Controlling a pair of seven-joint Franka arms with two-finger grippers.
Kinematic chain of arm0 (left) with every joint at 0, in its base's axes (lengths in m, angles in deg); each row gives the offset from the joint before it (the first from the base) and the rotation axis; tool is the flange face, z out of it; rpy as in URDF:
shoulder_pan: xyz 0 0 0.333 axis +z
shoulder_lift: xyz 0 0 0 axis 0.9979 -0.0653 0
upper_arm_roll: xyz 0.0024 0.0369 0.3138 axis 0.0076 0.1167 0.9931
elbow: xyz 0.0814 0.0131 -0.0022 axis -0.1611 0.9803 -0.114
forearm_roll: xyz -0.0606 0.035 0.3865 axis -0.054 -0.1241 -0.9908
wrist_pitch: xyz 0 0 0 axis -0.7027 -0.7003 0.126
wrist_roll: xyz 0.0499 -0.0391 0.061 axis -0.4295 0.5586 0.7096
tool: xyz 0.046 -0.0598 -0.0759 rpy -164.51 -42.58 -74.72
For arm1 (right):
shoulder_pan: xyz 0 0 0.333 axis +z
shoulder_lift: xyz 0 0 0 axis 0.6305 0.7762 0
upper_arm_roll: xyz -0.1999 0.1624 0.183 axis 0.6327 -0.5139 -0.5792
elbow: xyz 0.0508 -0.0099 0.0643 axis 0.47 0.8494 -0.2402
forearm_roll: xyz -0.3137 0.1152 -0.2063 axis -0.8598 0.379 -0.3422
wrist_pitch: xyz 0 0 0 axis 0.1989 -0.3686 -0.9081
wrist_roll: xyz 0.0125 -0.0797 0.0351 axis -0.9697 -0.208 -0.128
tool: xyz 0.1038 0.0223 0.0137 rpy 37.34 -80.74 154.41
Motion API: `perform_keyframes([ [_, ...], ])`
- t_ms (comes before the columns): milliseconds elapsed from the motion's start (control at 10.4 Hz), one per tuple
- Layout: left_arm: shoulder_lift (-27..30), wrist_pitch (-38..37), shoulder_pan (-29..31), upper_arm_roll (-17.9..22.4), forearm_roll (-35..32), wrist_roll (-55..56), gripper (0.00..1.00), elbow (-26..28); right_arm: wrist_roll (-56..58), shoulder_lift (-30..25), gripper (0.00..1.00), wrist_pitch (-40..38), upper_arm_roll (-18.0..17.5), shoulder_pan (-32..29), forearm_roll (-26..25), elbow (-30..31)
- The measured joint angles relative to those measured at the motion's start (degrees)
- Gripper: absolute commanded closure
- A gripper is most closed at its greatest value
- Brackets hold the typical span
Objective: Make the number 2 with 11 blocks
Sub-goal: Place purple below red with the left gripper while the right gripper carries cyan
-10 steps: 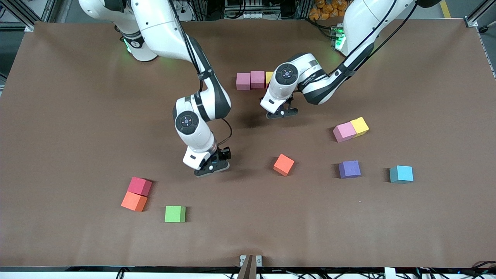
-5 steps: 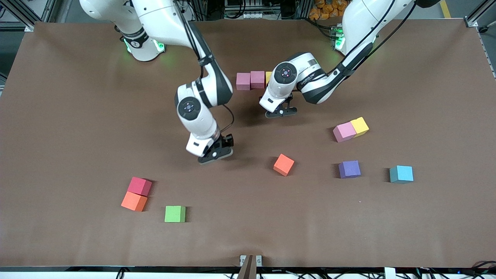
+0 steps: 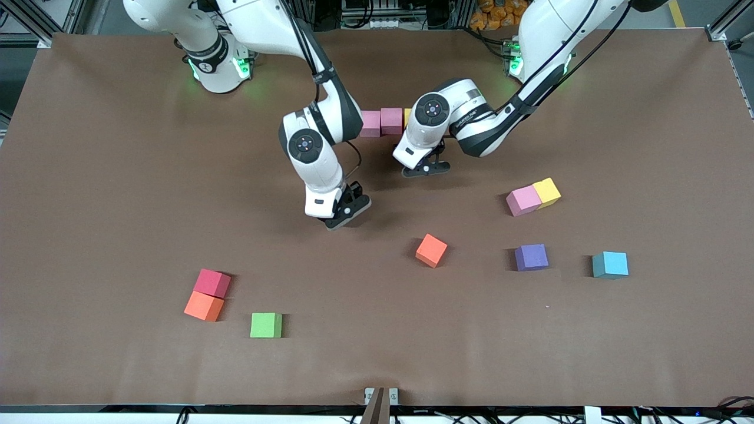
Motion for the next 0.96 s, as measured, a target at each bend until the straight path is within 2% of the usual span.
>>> perform_keyframes([
  [481, 2.63, 0.02, 1.76, 0.03, -1.87, -0.48, 0.0, -1.09, 16.51, -7.21, 0.8, -0.42, -0.04, 1.53, 0.0, 5.76],
  [962, 8.63, 0.02, 7.22, -1.06, -1.76, -0.21, 0.0, -3.1, 24.04, -7.55, 0.83, -0.29, -0.44, 7.3, 0.0, 6.63],
])
